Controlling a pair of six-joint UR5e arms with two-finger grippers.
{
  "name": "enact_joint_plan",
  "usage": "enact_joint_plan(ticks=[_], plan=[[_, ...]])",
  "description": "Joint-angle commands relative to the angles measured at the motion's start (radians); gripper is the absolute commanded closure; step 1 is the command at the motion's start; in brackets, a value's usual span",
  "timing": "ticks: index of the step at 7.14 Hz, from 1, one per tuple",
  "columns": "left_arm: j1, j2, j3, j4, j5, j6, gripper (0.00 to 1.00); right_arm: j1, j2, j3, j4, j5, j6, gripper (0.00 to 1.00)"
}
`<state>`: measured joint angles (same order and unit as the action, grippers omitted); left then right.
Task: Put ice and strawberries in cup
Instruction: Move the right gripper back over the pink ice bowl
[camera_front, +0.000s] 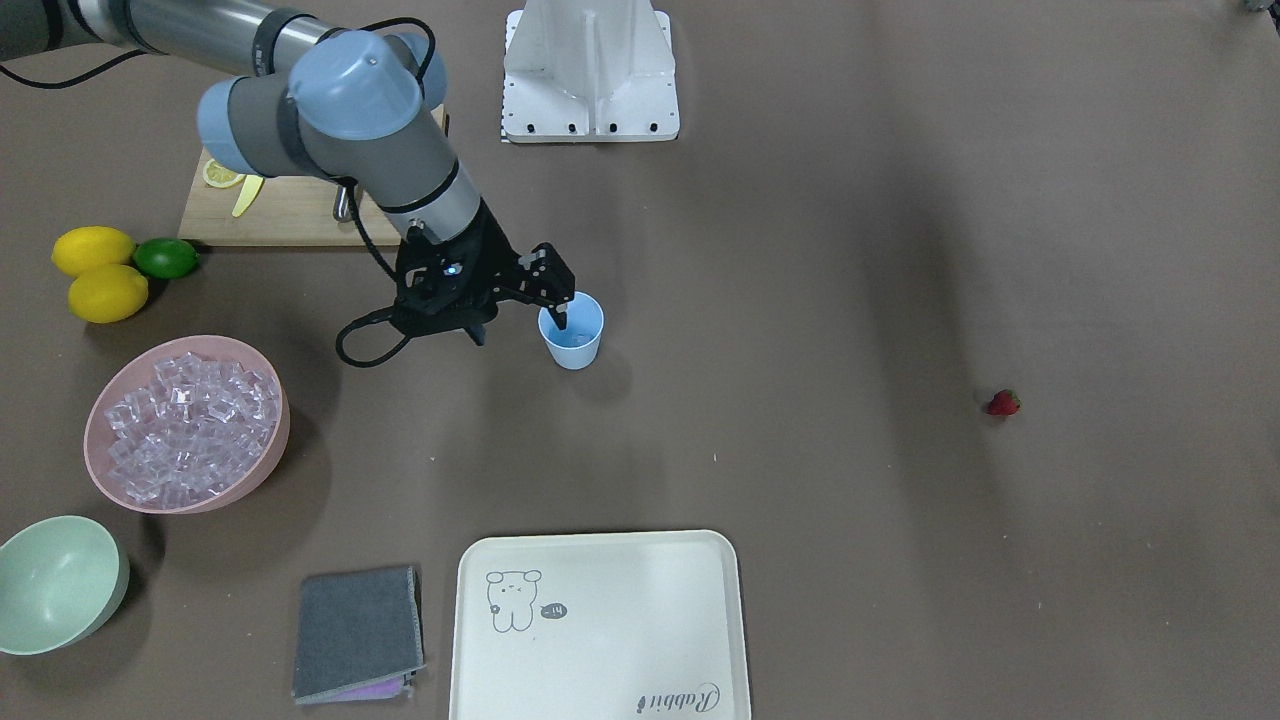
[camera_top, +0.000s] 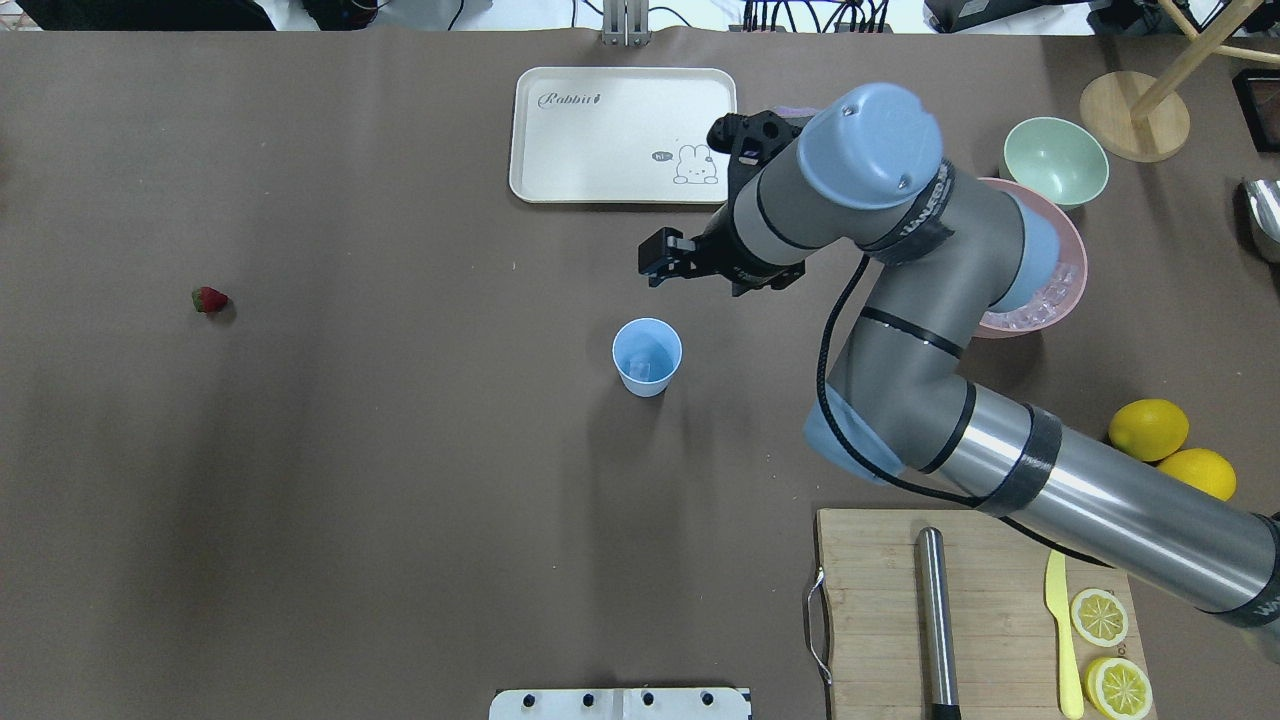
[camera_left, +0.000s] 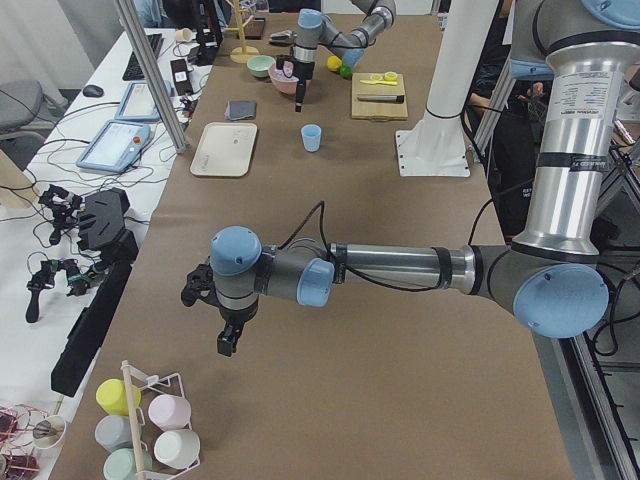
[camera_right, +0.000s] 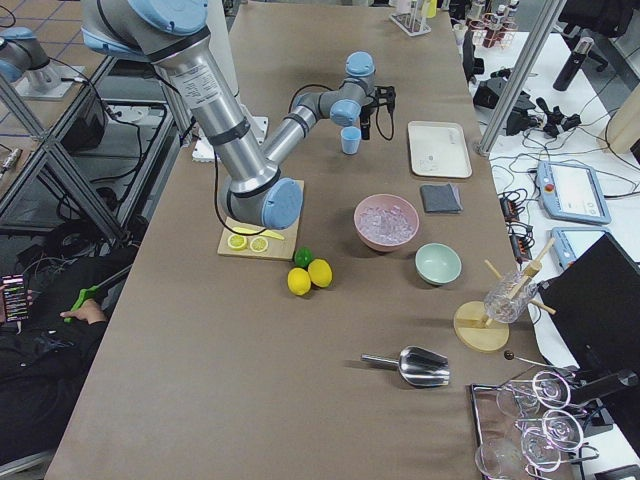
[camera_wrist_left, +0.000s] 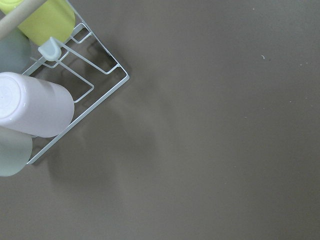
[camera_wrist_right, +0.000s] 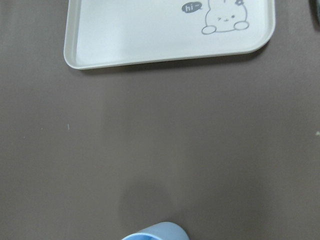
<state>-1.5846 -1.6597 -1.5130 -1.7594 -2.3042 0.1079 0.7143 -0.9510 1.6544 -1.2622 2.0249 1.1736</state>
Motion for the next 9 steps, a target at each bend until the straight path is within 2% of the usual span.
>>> enact_joint_plan(ticks=[1,2,3,5,9], plan=[[0.000,0.003,-0.006,0.000,-0.001,-0.001,0.02,0.132,-0.045,0.020,-0.129,0.115,-0.157,0.00],[0.000,0.005,-0.012,-0.002,-0.001,-0.002,0.02,0.164,-0.052,0.056,-0.267,0.115,-0.248,0.00],[0.000,0.005,-0.013,-0.002,-0.001,-0.002,0.02,0.216,-0.096,0.095,-0.343,0.110,-0.367,0.00],[0.000,0.005,-0.015,-0.002,-0.001,-0.002,0.02,0.308,-0.216,0.126,-0.350,0.117,-0.553,0.00],[0.000,-0.003,-0.015,-0.002,-0.001,-0.001,0.02,0.310,-0.256,0.094,-0.393,0.112,-0.549,0.02]])
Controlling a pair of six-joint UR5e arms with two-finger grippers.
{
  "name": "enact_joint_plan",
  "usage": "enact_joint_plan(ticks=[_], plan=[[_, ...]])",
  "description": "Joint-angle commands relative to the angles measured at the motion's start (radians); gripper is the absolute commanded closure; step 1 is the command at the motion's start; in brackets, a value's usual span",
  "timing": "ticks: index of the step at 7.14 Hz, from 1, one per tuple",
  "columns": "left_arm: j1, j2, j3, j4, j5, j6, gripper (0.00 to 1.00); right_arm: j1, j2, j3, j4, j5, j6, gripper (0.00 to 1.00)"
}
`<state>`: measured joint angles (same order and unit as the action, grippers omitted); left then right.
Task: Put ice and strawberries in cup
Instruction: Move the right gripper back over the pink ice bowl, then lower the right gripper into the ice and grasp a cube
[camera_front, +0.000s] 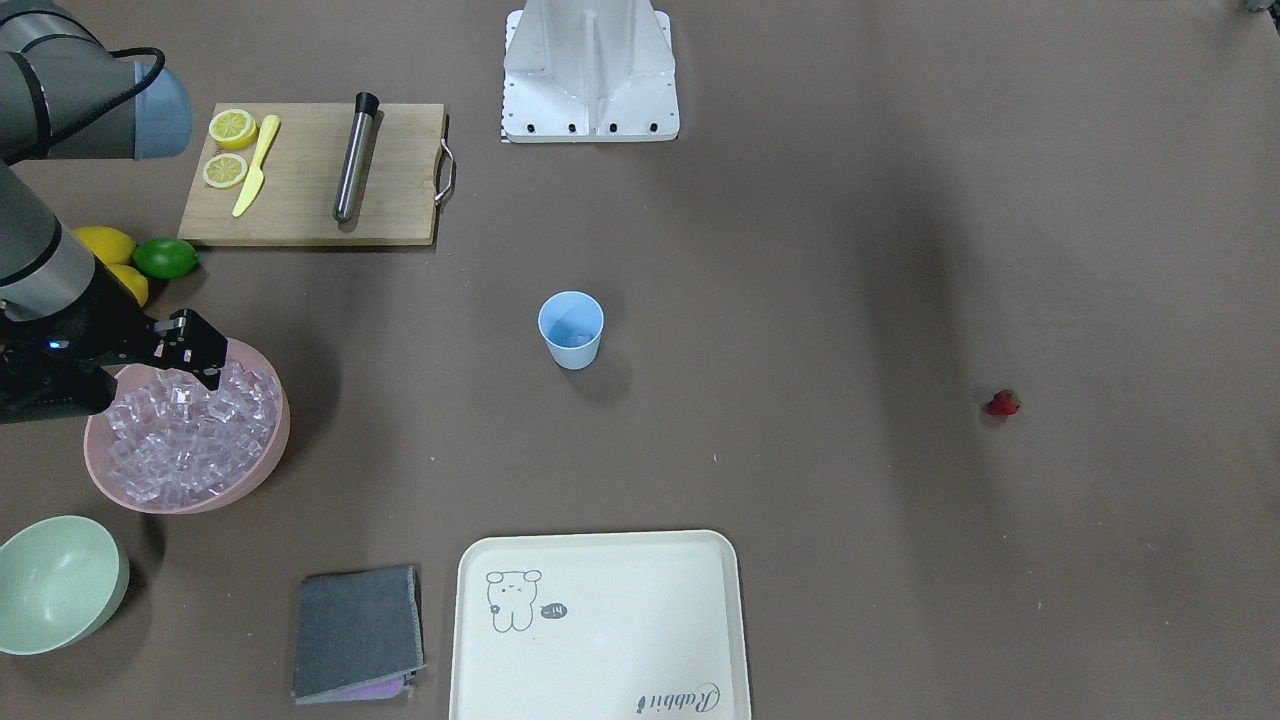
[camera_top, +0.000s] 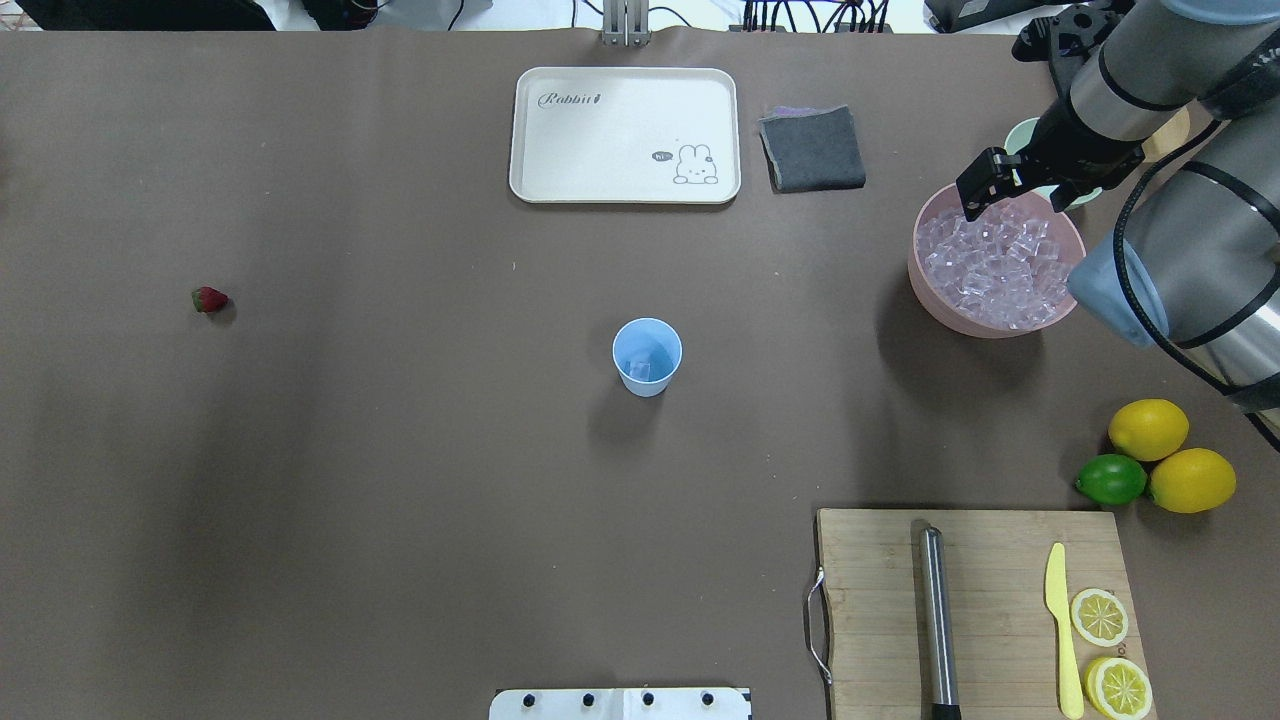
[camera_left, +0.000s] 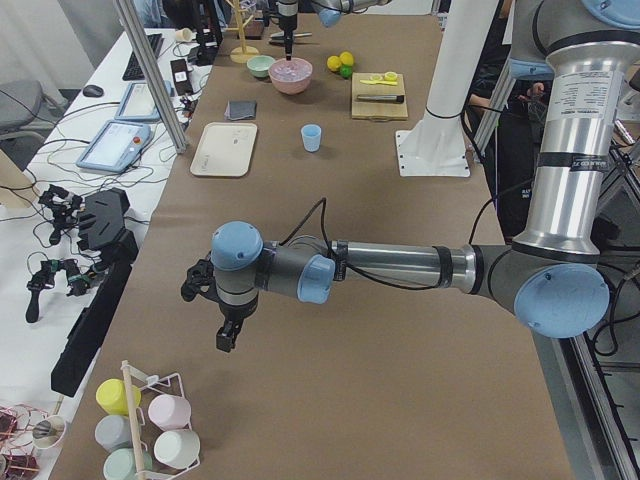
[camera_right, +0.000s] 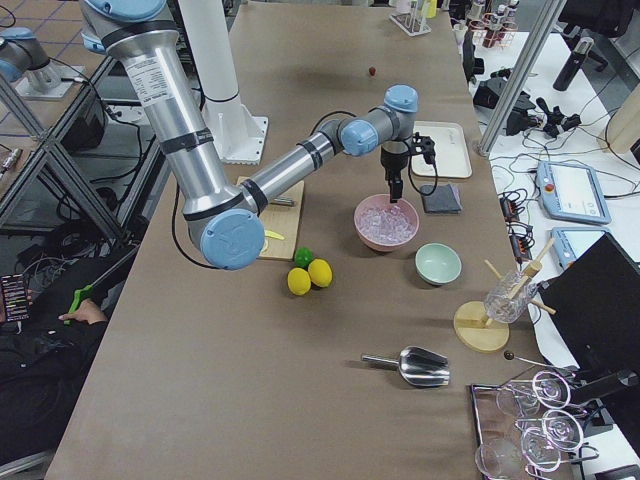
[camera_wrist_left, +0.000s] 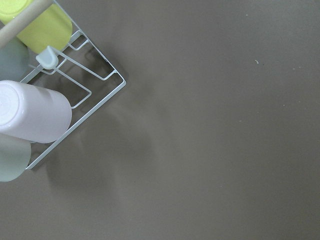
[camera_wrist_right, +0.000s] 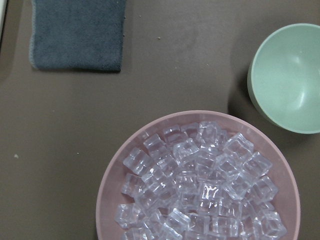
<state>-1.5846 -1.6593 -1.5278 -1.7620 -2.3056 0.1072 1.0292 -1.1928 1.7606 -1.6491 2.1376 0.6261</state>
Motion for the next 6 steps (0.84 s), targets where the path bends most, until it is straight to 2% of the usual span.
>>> enact_joint_plan(ticks=[1,2,3,6], plan=[[0.000,-0.005,0.000,-0.001,0.000,0.000,0.02,-0.026,-0.022,-0.048,0.001,-0.007,-0.011,0.02],[0.000,-0.005,0.002,-0.011,0.000,-0.001,0.02,-0.053,-0.019,-0.074,0.005,-0.008,-0.003,0.03],[0.000,-0.005,0.003,-0.013,0.000,-0.001,0.02,-0.072,-0.018,-0.079,0.008,-0.010,0.001,0.07],[0.000,-0.005,0.005,-0.013,0.000,-0.001,0.02,-0.096,-0.025,-0.082,0.006,-0.008,0.001,0.11]])
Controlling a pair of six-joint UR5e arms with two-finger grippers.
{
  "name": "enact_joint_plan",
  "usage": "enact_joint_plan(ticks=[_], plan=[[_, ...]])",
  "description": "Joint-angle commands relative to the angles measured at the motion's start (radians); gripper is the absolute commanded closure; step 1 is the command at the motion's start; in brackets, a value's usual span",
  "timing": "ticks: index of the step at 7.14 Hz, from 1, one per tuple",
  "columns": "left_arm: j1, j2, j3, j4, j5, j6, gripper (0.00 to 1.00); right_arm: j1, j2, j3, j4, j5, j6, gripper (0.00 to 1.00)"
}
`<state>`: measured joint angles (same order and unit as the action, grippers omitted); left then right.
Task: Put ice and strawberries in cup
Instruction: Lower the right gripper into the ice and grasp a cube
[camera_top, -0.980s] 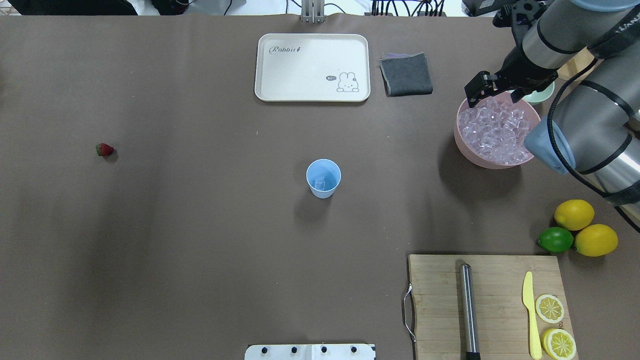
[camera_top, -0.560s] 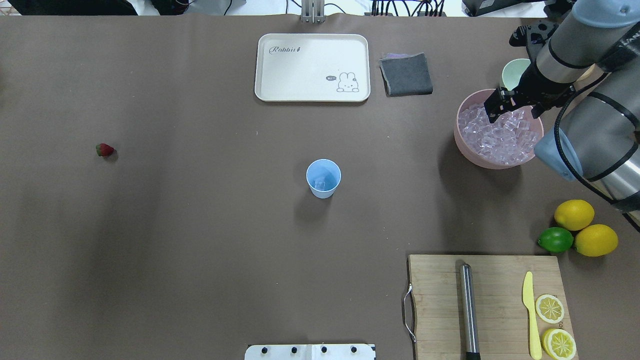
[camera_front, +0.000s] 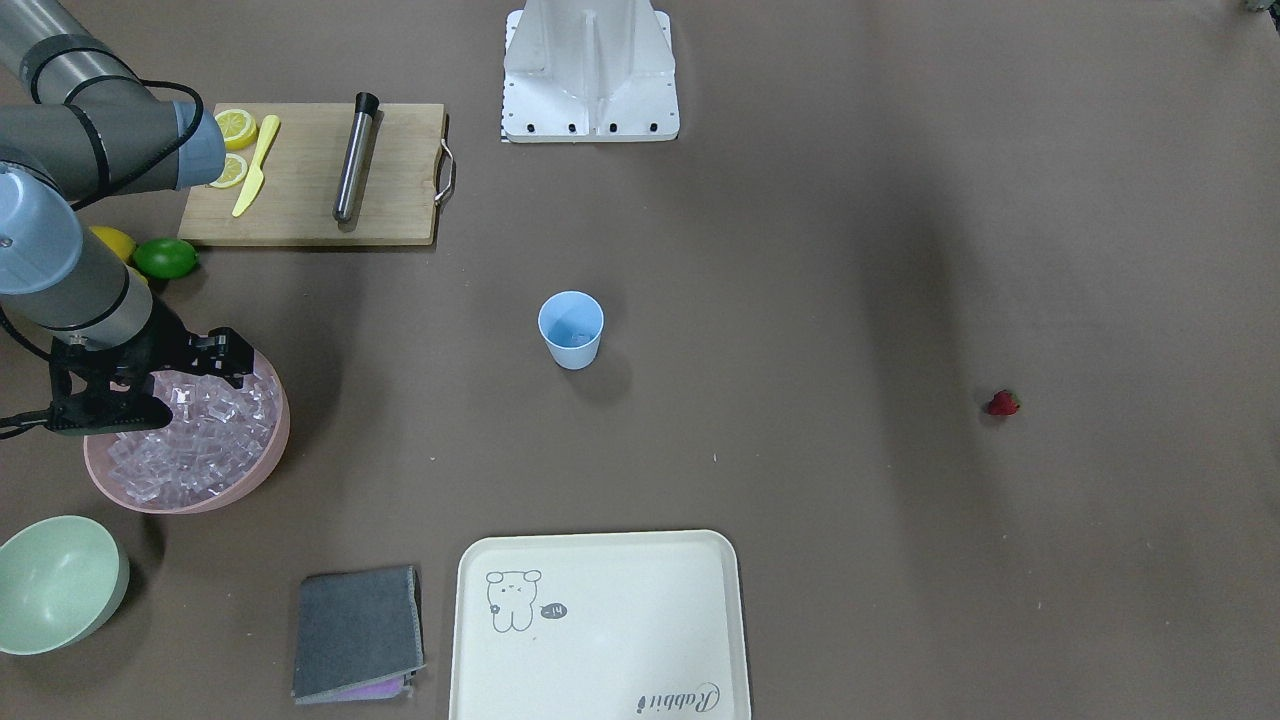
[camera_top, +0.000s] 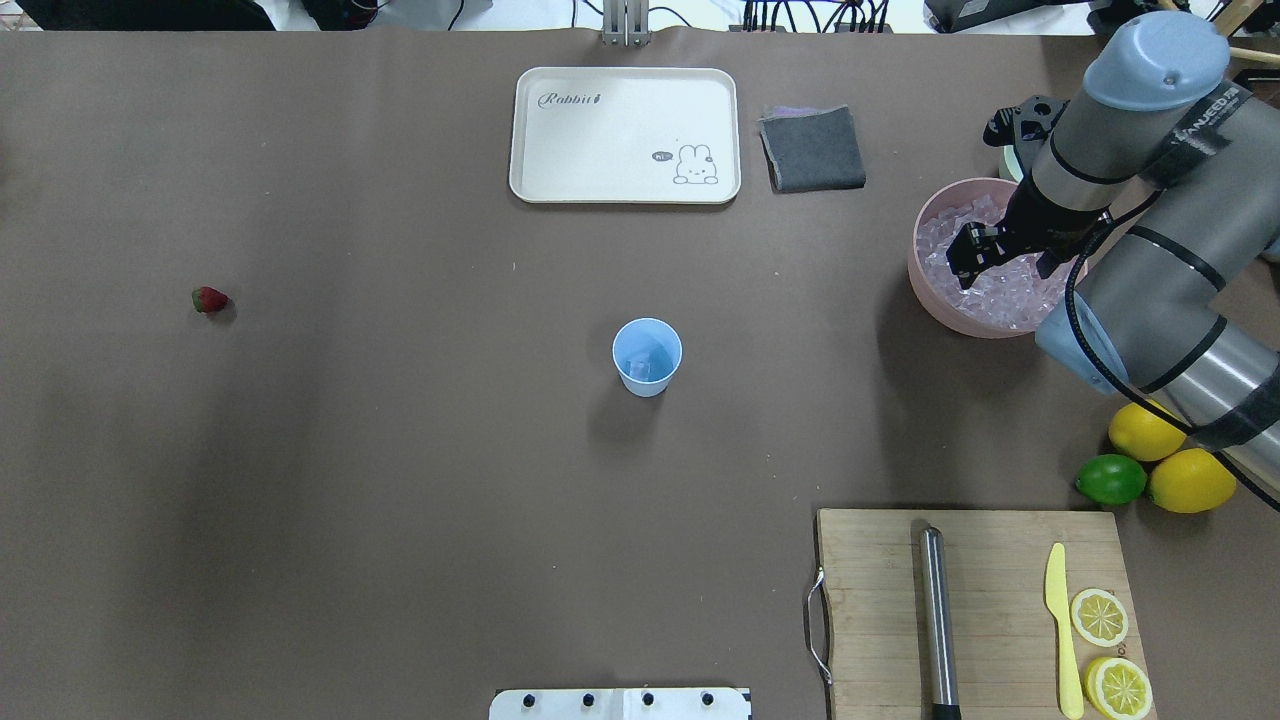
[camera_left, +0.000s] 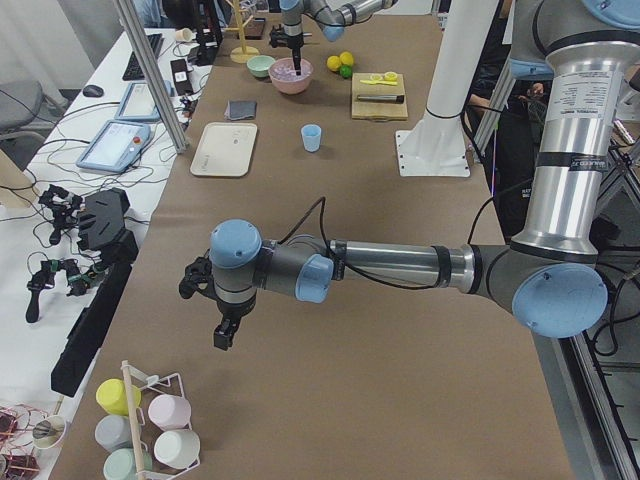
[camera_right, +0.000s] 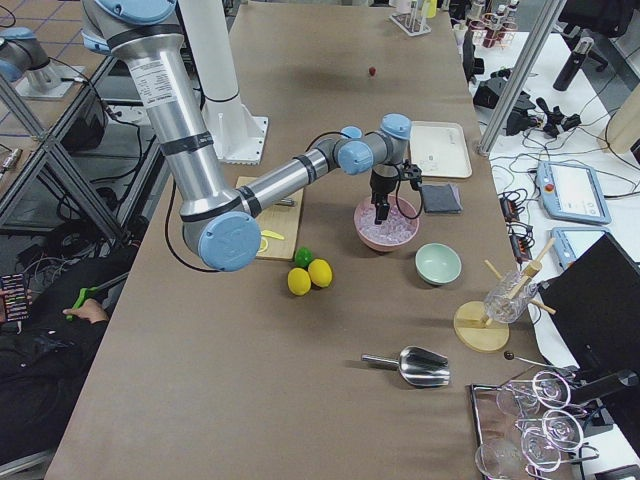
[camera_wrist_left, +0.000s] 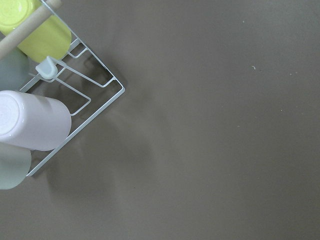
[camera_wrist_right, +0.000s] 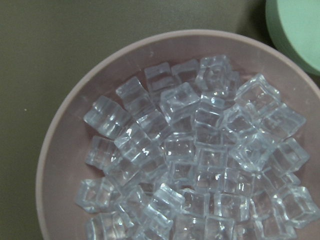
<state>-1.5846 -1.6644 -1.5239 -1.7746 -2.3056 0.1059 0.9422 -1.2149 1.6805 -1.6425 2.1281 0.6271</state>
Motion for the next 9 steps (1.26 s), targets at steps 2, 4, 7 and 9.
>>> enact_joint_plan(ticks=[2,4,7,9], plan=[[0.000,0.000,0.002,0.000,0.000,0.000,0.02,-0.022,-0.020,-0.004,0.000,0.001,0.000,0.17],[0.000,0.002,0.004,0.000,0.000,0.002,0.02,-0.022,-0.034,0.004,0.000,0.006,0.000,0.22],[0.000,0.002,-0.001,0.000,0.000,0.000,0.02,-0.025,-0.018,-0.002,0.000,0.001,0.000,0.25],[0.000,0.002,-0.002,0.000,0.000,0.000,0.02,-0.029,0.000,-0.008,-0.008,0.001,0.000,0.25]])
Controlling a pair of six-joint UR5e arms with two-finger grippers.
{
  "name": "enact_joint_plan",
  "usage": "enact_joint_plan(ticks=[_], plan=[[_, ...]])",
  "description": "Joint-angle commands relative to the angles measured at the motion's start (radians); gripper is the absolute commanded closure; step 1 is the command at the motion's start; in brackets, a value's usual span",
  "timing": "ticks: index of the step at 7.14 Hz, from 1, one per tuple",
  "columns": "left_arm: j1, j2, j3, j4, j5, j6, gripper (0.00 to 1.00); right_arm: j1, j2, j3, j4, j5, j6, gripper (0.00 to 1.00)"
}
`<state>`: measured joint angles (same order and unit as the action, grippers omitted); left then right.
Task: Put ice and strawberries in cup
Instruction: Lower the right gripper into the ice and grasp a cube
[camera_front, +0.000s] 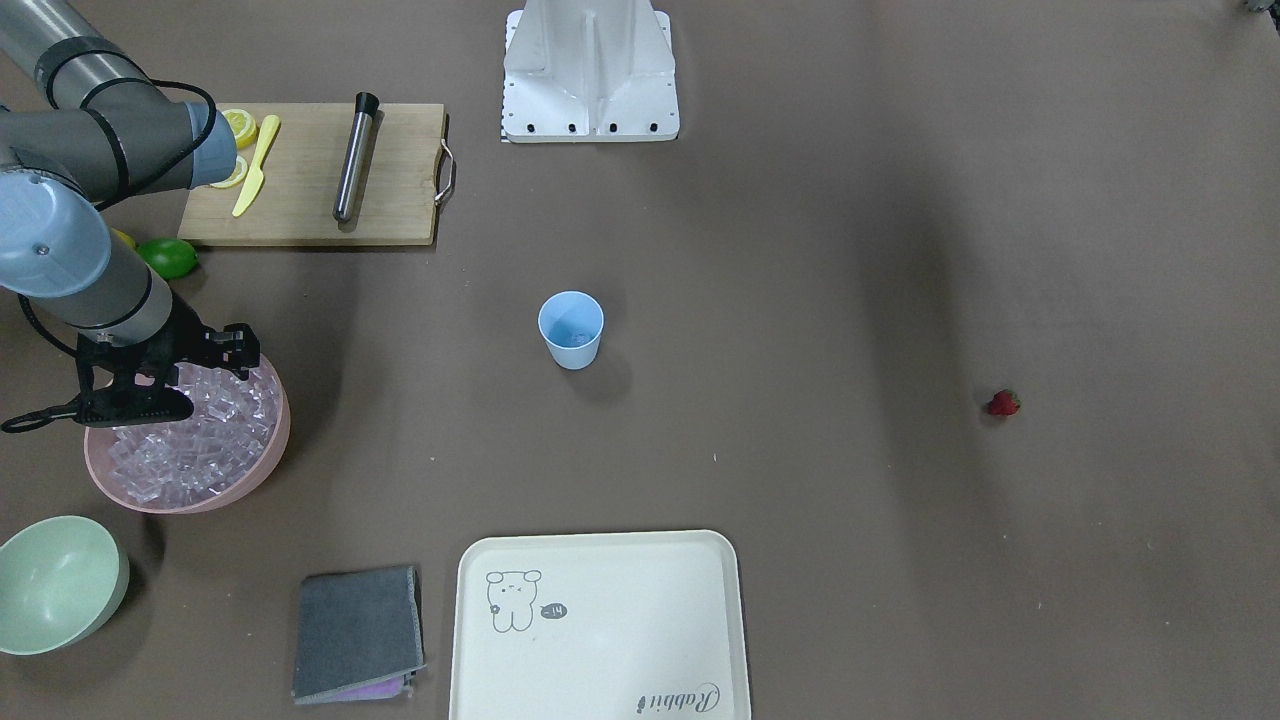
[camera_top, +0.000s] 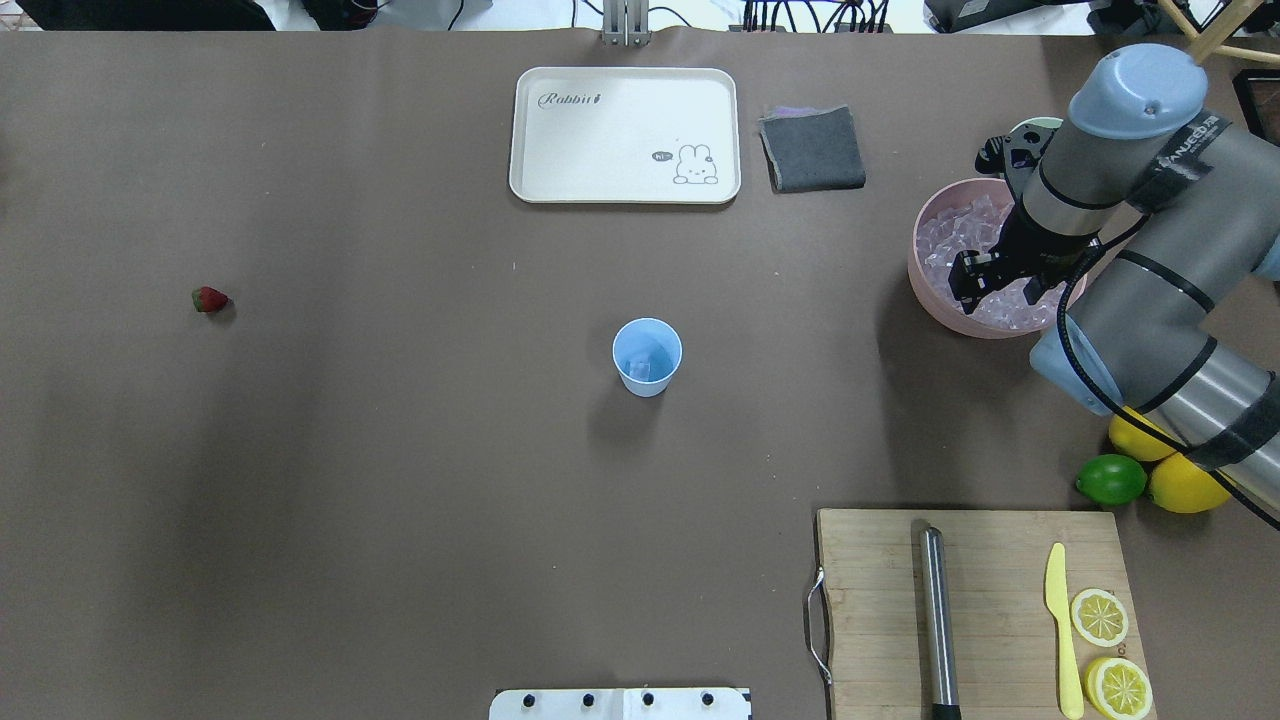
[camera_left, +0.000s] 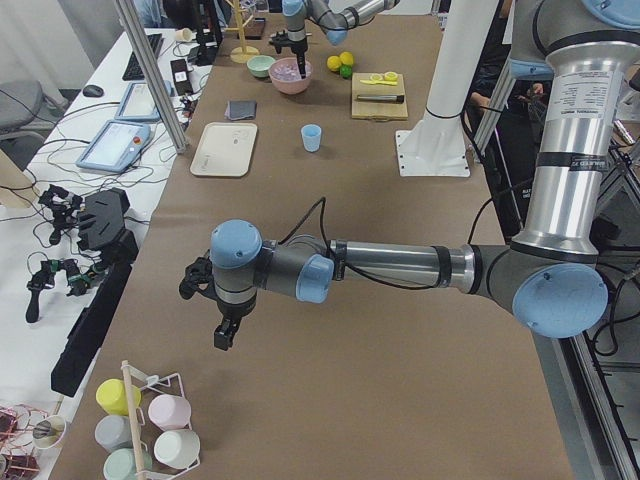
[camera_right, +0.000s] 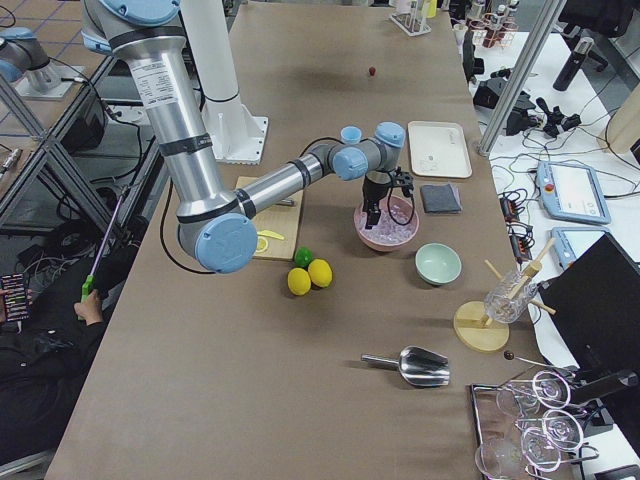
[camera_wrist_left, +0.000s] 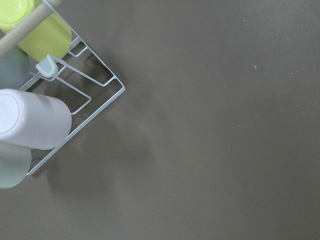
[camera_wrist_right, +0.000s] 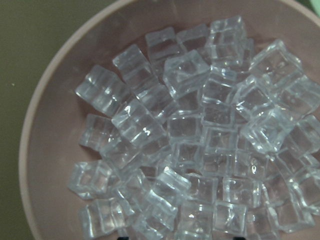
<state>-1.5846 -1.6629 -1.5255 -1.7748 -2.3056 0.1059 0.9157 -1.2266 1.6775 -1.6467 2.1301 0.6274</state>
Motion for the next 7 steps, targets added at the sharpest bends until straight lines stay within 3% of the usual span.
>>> enact_joint_plan(ticks=[1,5,7], plan=[[0.000,0.002,-0.001,-0.002,0.000,0.001,0.02,-0.006,0.012,-0.005,-0.004,-0.001,0.003,0.25],[0.000,0.006,-0.001,-0.008,0.000,0.002,0.02,-0.006,-0.005,-0.004,-0.001,-0.009,0.005,0.27],[0.000,0.008,-0.002,-0.008,-0.002,0.002,0.02,-0.006,-0.007,-0.004,-0.001,-0.007,0.003,0.48]])
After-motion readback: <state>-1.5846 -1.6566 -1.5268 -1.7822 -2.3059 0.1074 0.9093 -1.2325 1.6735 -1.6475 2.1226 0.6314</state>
